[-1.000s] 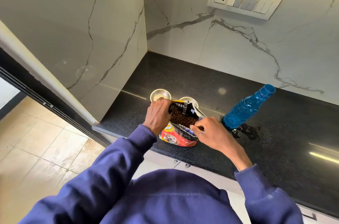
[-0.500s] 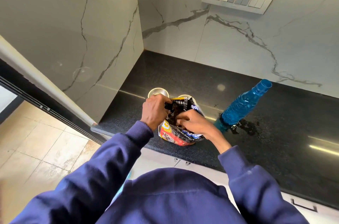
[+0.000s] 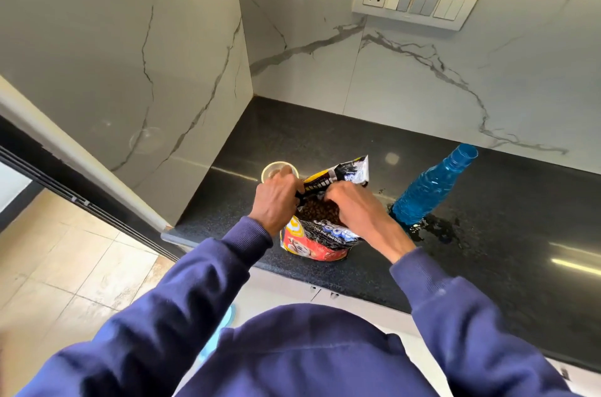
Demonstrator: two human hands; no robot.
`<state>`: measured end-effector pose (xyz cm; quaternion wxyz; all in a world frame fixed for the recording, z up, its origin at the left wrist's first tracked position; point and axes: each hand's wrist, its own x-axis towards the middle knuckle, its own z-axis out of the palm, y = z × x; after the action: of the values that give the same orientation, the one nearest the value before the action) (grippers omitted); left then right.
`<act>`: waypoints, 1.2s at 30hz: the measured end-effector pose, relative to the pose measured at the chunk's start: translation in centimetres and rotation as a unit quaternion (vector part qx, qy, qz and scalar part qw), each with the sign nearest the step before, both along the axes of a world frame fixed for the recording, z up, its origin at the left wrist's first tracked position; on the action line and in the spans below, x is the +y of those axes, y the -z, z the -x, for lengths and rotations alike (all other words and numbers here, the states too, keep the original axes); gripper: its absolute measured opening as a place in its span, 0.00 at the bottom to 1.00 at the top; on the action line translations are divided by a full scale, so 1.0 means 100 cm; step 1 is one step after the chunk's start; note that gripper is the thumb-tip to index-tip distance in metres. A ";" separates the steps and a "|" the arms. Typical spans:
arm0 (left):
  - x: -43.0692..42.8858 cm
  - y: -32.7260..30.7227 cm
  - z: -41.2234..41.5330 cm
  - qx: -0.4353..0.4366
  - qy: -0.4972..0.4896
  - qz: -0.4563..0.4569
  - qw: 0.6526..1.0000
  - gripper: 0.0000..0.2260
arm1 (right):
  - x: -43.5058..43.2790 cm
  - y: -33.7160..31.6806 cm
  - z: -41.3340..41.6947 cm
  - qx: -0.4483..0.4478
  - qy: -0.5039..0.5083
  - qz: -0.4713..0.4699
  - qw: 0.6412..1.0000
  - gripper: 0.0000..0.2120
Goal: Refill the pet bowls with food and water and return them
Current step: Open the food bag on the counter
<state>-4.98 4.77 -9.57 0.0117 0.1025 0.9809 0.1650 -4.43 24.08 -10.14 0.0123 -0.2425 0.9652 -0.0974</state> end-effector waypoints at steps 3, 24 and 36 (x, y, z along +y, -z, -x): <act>0.007 -0.001 0.005 0.013 0.022 0.083 0.996 0.08 | 0.005 -0.007 0.003 0.047 0.016 0.003 0.999 0.17; 0.031 -0.012 0.011 0.012 0.005 0.038 0.999 0.22 | 0.019 -0.029 0.044 0.128 0.066 0.064 0.987 0.07; -0.005 -0.044 0.047 -0.148 -0.041 -0.150 0.977 0.20 | -0.011 -0.022 -0.039 0.042 0.029 0.170 0.984 0.09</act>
<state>-9.69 4.27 -5.18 0.1345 0.0371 0.9357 0.3241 -0.50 23.00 -7.98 -0.0722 -0.2166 0.9410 -0.2499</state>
